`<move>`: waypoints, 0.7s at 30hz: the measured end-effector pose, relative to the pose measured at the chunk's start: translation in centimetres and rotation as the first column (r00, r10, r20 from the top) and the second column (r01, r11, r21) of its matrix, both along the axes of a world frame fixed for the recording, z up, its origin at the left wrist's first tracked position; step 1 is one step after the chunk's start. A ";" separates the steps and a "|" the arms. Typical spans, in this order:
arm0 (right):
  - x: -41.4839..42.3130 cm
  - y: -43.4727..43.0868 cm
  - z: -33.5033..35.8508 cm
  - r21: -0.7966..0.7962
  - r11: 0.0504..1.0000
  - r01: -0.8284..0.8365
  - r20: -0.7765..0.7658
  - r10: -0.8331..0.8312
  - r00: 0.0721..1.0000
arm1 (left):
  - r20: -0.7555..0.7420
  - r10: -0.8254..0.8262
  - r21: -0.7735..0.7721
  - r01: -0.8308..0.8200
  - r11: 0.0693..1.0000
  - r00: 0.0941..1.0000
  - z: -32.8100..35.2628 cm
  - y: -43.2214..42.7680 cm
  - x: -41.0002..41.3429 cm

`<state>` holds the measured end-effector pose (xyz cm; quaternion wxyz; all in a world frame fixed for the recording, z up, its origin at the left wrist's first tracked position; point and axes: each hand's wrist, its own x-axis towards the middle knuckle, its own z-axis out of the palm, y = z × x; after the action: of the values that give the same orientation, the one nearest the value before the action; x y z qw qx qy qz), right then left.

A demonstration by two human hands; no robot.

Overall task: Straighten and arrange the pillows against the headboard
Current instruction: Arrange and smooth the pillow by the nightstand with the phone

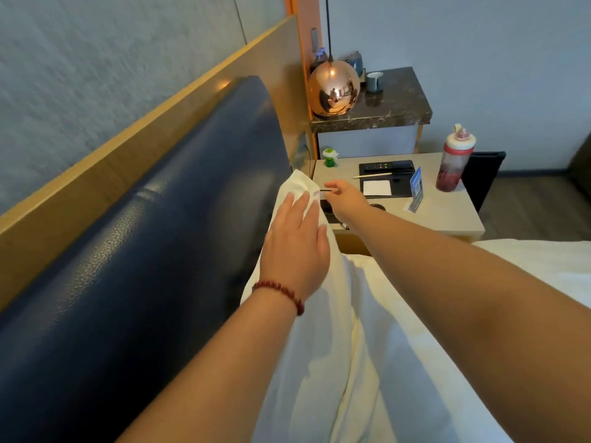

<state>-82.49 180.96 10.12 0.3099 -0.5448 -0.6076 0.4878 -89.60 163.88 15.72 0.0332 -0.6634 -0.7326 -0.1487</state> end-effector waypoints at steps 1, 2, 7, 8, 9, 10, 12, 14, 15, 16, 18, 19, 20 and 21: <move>0.7 -0.4 -0.5 0.004 1.000 -0.006 0.021 0.006 1.000 | -0.057 -0.027 -0.035 0.025 0.999 0.998 -0.2 1.8 -0.1; 1.5 -0.8 -1.0 0.000 1.000 -0.010 0.017 0.010 1.000 | -0.091 -0.039 -0.071 0.033 0.997 0.995 -0.7 3.5 -0.5; 4.0 -2.5 -4.8 -0.045 0.999 -0.009 -0.043 0.007 0.999 | -0.049 0.038 -0.209 -0.048 0.977 0.998 -5.6 8.0 -5.1; 3.9 -2.5 -5.4 -0.060 0.998 -0.022 -0.055 0.018 0.998 | -0.014 0.039 -0.220 -0.041 0.975 0.999 -6.1 8.2 -5.4; 3.6 -2.4 -5.9 -0.074 0.996 -0.041 -0.072 0.036 0.997 | 0.002 0.031 -0.225 -0.030 0.974 1.000 -6.4 8.3 -5.6; 3.2 -2.2 -6.3 -0.090 0.994 -0.065 -0.094 0.056 0.994 | 0.003 0.022 -0.226 -0.021 0.974 1.000 -6.6 8.3 -5.8; 1.9 -1.6 -6.6 -0.127 0.984 -0.125 -0.131 0.108 0.985 | 0.009 0.018 -0.220 -0.016 0.975 1.000 -6.8 8.3 -5.8; 0.6 -0.8 -6.7 -0.175 0.971 -0.165 -0.086 0.152 0.985 | 0.015 0.029 -0.208 -0.026 0.978 0.999 -7.5 8.0 -5.9; 0.1 -0.3 -6.7 -0.180 0.971 -0.156 -0.035 0.152 0.988 | 0.018 0.035 -0.202 -0.031 0.979 0.999 -7.8 7.9 -5.9; -0.2 0.2 -6.8 -0.186 0.976 -0.115 0.005 0.118 0.993 | 0.023 0.041 -0.197 -0.035 0.980 0.999 -8.2 7.8 -6.0; -0.2 1.4 -7.1 -0.194 0.981 -0.002 0.017 0.005 1.000 | 0.042 0.057 -0.188 -0.048 0.981 0.998 -8.7 8.0 -6.0; -0.1 2.1 -7.4 -0.182 0.983 0.026 0.021 -0.023 1.000 | 0.057 0.068 -0.189 -0.056 0.980 0.996 -8.9 8.1 -5.9; -0.1 2.7 -7.7 -0.177 0.983 0.039 0.016 -0.036 0.999 | 0.073 0.079 -0.193 -0.064 0.979 0.994 -9.0 8.1 -5.8; -0.2 3.2 -8.0 -0.178 0.983 0.051 -0.001 -0.052 0.999 | 0.087 0.094 -0.198 -0.075 0.977 0.992 -9.2 8.1 -5.6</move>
<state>-82.73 184.19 2.09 0.2741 -0.5844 -0.5465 0.5336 -95.25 172.02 6.54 -0.0606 -0.6238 -0.7719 -0.1066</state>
